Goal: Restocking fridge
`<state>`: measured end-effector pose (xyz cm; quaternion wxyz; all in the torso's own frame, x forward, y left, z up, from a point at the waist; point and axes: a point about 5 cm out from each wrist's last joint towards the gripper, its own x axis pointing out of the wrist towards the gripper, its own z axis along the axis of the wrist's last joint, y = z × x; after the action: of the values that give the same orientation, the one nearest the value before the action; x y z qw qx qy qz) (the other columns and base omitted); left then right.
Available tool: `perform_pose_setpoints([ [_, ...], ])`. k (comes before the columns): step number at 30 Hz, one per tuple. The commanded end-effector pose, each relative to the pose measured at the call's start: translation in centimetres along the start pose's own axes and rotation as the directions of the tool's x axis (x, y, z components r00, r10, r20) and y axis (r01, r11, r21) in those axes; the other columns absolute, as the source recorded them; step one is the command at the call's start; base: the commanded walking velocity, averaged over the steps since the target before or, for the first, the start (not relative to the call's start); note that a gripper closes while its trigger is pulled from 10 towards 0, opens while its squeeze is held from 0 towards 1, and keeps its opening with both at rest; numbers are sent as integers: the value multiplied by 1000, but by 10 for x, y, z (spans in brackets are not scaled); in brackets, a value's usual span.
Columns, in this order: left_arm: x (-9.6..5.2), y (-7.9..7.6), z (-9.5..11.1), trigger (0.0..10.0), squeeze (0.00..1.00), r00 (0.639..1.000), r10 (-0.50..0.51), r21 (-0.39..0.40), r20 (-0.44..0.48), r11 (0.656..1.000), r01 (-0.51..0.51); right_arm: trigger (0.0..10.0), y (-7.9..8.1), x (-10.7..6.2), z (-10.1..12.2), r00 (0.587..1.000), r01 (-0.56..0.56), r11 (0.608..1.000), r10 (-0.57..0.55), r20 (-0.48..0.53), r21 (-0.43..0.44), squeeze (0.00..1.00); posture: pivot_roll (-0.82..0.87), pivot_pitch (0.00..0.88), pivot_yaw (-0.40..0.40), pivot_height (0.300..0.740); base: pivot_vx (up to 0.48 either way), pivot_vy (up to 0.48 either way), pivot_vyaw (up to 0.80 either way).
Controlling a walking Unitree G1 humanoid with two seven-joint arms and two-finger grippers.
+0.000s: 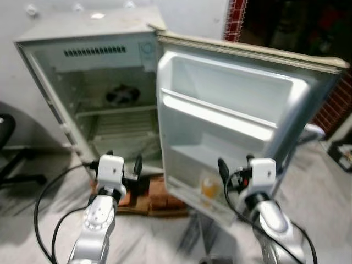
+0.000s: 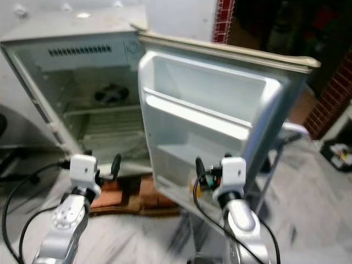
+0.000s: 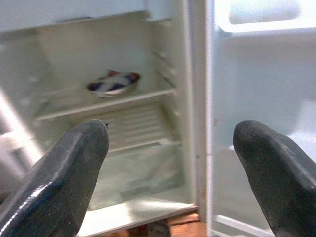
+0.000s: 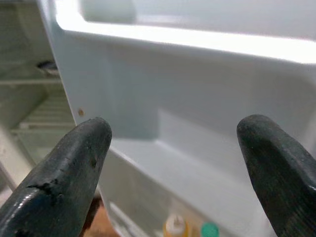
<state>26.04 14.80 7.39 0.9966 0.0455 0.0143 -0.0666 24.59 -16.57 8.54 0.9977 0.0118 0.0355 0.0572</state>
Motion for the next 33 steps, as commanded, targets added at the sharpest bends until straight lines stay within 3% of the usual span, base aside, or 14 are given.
perform_pose_setpoints([
  [1,-1,2,-2,10000,0,1000,-2,3,-14,1000,2,10000,-6,4,6,999,28,999,-27,19,-29,0,-54,0,49,740,0,0,0],
  [9,0,4,-1,10000,0,1000,-21,15,-8,1000,21,10000,-5,8,8,999,22,1000,-23,40,12,0,-53,0,60,740,0,-128,0],
  [14,-1,2,-2,10000,0,999,-32,15,-9,999,32,10000,4,6,9,996,-66,996,63,56,60,0,-54,0,59,740,0,-459,0],
  [16,-1,2,-2,10000,0,999,-31,12,-10,999,31,10000,16,1,5,976,-218,967,216,24,136,0,-54,0,59,740,0,-480,0],
  [17,-1,2,-2,10000,0,999,-31,11,-11,999,31,10000,31,-8,2,907,-410,890,420,-9,200,0,-53,0,59,740,0,-480,0],
  [18,-1,1,-2,10000,0,999,-32,10,-11,999,33,10000,35,-14,-1,863,-489,852,504,-42,187,0,-53,0,59,740,0,-472,0],
  [20,-1,1,-2,10000,0,999,-34,10,-11,999,34,10000,36,-21,-5,812,-560,813,577,-88,158,0,-53,0,58,740,0,-467,0],
  [22,-1,1,-3,10000,0,999,-35,10,-12,999,35,10000,33,-24,-9,792,-576,801,596,-129,164,0,-51,0,58,740,0,-311,0],
  [25,-1,1,-3,10000,0,999,-35,12,-13,999,35,10000,15,-35,-25,727,-630,768,635,-262,115,0,-50,0,56,740,0,-439,0],
  [26,-1,1,-3,10000,0,999,-35,12,-13,999,35,10000,15,-35,-25,727,-630,768,635,-262,115,0,-50,0,56,740,0,-439,0],
  [27,-2,1,-3,10000,0,999,-35,12,-14,999,35,10000,6,-37,-32,706,-648,760,625,-334,52,0,-49,0,56,740,0,-442,0],
  [31,-2,1,-3,10000,0,999,-34,14,-15,999,35,10000,-3,-32,-37,720,-628,778,582,-379,2,0,-47,0,56,740,0,-442,0],
  [32,-2,1,-4,10000,0,999,-34,14,-15,999,35,10000,-5,-29,-36,732,-616,787,567,-377,-12,0,-46,0,56,740,0,-439,0],
  [33,-2,1,-3,10000,0,999,-35,13,-14,999,35,10000,-9,-23,-36,772,-572,818,512,-376,-59,0,-45,0,55,740,0,-439,0],
])
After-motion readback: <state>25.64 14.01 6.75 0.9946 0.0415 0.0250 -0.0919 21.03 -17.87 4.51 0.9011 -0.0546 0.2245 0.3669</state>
